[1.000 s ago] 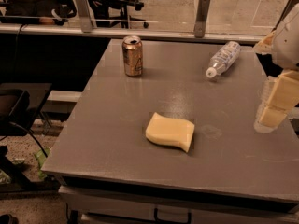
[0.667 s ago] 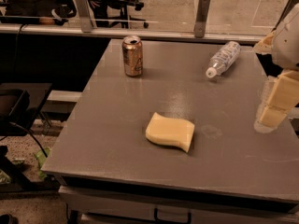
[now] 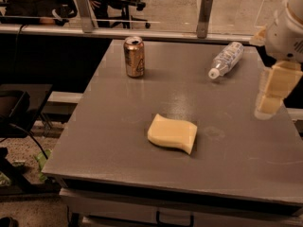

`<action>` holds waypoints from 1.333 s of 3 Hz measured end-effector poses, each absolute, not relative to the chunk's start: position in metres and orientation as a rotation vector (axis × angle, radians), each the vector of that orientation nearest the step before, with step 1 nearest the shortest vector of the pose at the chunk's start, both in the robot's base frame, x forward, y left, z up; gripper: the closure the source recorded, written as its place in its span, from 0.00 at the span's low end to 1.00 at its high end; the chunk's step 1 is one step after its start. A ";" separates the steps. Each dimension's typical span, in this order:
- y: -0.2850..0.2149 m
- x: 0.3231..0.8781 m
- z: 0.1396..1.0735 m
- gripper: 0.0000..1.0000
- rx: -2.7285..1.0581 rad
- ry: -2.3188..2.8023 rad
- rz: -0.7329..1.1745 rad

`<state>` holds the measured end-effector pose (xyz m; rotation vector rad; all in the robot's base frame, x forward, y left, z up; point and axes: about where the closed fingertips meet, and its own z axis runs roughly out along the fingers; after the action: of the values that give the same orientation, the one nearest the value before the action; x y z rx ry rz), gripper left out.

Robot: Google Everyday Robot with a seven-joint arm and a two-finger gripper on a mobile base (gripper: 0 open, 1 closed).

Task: Pick blue plastic bottle

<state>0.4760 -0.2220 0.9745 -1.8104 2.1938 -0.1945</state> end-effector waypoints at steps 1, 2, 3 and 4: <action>-0.229 0.512 0.974 0.00 -1.907 2.152 -0.247; -0.237 0.552 0.971 0.00 -2.016 2.072 -0.297; -0.245 0.591 0.957 0.00 -2.137 1.959 -0.305; -0.257 0.633 0.929 0.00 -2.322 1.785 -0.287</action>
Offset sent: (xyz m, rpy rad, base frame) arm 0.1246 -0.0297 -0.0118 -0.1863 0.0106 0.2760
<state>0.6334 -0.2568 0.9290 -2.3219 1.7855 -0.2869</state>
